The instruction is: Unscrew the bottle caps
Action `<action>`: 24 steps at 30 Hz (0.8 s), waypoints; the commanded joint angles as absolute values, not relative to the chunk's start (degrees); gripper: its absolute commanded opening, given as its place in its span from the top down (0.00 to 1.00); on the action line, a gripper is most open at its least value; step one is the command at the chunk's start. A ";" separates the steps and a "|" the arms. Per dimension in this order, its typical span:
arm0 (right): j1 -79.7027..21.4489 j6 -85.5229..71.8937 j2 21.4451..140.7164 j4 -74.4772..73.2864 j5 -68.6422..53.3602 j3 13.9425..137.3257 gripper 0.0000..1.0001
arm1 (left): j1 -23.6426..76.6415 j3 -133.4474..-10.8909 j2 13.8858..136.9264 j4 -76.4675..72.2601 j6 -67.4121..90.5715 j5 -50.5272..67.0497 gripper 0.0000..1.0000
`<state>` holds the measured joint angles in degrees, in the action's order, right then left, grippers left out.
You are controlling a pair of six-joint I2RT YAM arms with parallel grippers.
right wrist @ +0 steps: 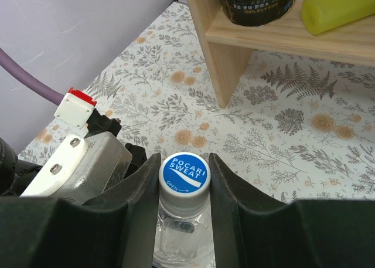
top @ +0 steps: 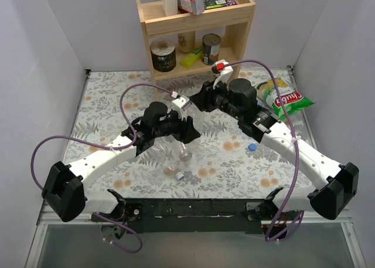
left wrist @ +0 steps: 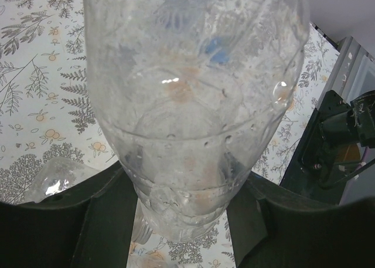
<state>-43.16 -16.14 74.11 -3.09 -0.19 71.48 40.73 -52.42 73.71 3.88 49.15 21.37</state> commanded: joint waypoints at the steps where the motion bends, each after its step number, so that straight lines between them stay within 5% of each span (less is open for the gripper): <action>1: -43.59 -16.00 73.83 -0.53 -0.88 74.18 0.65 | 41.22 -54.67 73.30 3.96 47.90 20.56 0.59; 9: -40.53 -14.77 72.52 2.63 -12.28 72.60 0.94 | 41.13 -53.70 71.81 1.41 48.43 29.60 0.59; 24: -27.25 -20.13 69.87 17.67 -61.43 67.06 0.96 | 37.35 -47.72 67.06 -19.68 57.39 63.71 0.58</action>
